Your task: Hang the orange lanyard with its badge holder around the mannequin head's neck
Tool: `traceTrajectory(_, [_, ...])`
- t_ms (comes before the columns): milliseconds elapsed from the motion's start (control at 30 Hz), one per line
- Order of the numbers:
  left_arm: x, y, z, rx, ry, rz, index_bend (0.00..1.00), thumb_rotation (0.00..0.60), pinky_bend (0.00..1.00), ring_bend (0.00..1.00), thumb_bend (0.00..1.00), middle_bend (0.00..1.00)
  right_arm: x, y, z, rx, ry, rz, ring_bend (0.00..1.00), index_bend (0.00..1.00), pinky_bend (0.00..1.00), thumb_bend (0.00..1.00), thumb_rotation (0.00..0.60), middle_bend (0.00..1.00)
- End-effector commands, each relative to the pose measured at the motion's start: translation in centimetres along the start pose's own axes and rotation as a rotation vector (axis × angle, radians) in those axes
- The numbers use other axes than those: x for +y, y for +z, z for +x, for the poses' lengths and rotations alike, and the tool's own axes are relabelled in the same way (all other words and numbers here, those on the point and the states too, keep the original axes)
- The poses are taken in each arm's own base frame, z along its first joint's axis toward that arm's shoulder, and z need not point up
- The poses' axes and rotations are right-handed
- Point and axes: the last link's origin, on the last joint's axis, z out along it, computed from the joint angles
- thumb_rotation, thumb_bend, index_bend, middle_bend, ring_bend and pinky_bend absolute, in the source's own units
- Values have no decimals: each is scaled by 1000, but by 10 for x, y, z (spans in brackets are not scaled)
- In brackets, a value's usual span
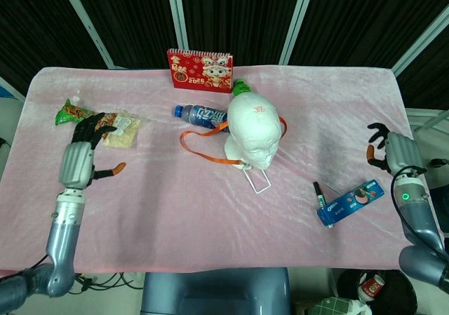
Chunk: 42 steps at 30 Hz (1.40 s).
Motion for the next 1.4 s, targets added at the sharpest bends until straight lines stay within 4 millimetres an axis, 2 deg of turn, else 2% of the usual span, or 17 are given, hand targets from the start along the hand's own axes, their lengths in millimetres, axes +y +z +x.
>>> traceTrajectory(33, [-19,-42,12,-14,62,24,254,600,0,0,130,64,10,-27,-18,-20,-30,1,586,298,601,627,600,560])
traceTrajectory(133, [-30,-68,18,-32,75,59,253,600,0,0,131,64,9,-40,-32,-47,-35,9,646,298,676,664,600,625])
traceTrajectory(300, [-44,-99,32,-9,88,100,254,600,0,0,131,63,-2,-58,-53,-107,-2,44,734,298,796,670,600,692])
traceTrajectory(500, [-56,-126,41,22,79,128,254,600,0,0,131,63,-27,-78,-79,-221,63,104,764,298,812,673,600,721])
traceTrajectory(800, [-66,-131,51,29,17,135,253,600,0,0,138,59,-70,-72,-119,-354,83,165,835,276,841,690,600,811])
traceTrajectory(1067, [-69,-132,58,51,13,137,252,600,0,0,138,59,-109,-57,-145,-367,64,180,876,247,869,697,600,868])
traceTrajectory(1400, [-71,-130,59,57,6,157,252,600,0,0,138,59,-132,-48,-168,-419,100,135,877,246,872,703,600,870])
